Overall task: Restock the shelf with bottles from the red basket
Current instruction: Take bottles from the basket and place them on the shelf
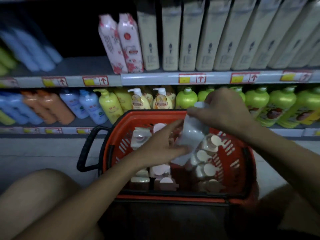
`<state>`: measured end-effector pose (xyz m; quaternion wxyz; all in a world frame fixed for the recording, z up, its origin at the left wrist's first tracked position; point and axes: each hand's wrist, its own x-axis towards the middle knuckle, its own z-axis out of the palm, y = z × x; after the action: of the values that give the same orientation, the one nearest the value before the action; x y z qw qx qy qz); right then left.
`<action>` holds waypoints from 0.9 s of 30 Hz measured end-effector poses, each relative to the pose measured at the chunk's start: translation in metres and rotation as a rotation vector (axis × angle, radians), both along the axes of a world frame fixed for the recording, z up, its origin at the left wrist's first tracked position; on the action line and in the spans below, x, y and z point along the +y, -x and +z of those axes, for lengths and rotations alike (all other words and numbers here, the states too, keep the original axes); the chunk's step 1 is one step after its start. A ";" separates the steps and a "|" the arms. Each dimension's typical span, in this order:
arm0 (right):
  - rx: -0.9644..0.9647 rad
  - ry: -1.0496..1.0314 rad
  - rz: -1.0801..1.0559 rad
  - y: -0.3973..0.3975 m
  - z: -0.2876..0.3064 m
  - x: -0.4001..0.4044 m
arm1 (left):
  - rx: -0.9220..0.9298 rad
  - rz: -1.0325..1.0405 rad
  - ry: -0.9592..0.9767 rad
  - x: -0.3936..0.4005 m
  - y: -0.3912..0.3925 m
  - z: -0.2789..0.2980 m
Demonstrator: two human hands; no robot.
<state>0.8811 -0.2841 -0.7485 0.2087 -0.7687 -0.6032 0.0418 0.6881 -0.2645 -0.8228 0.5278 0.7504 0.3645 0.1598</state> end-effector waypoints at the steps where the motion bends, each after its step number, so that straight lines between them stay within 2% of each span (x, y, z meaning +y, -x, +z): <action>1: 0.022 -0.053 -0.037 0.003 0.029 0.001 | -0.049 0.006 -0.086 -0.003 -0.004 0.016; 3: 0.083 -0.137 -0.101 0.009 0.081 0.002 | -0.141 0.102 -0.301 -0.004 -0.016 0.044; 5: 0.161 -0.203 -0.141 0.018 0.126 -0.001 | -0.228 0.286 -0.505 0.000 -0.029 0.073; 7: 0.277 -0.279 -0.111 0.027 0.168 -0.008 | -0.318 0.452 -0.612 0.004 -0.033 0.109; 8: 0.389 -0.312 -0.059 0.029 0.188 -0.014 | -0.378 0.483 -0.584 0.007 -0.031 0.128; 10: 0.679 -0.366 0.096 0.032 0.224 -0.029 | -0.503 0.476 -0.414 0.015 -0.018 0.164; 11: 0.755 -0.400 0.161 0.031 0.236 -0.037 | -0.546 0.458 -0.323 0.019 -0.010 0.181; 12: 0.752 -0.435 0.210 0.030 0.241 -0.043 | -0.593 0.434 -0.246 0.020 -0.004 0.196; 15: 0.573 -0.431 0.243 0.028 0.224 -0.049 | -0.809 0.322 -0.062 0.019 0.008 0.231; 18: 0.737 -0.328 0.372 0.030 0.197 -0.051 | -0.886 0.143 0.013 0.012 0.011 0.259; 20: 0.873 -0.357 0.427 0.029 0.194 -0.048 | -0.886 0.081 0.016 0.012 0.011 0.273; 23: 0.892 -0.490 0.404 0.029 0.193 -0.044 | -0.906 0.049 0.013 0.016 0.005 0.287; 27: 0.909 -0.492 0.354 0.023 0.177 -0.034 | -0.895 0.061 0.013 0.030 -0.010 0.283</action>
<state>0.8581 -0.3186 -0.5710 0.6120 -0.4883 -0.5643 0.2619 0.6982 -0.2341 -0.5395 0.6334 0.5929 0.1232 0.4817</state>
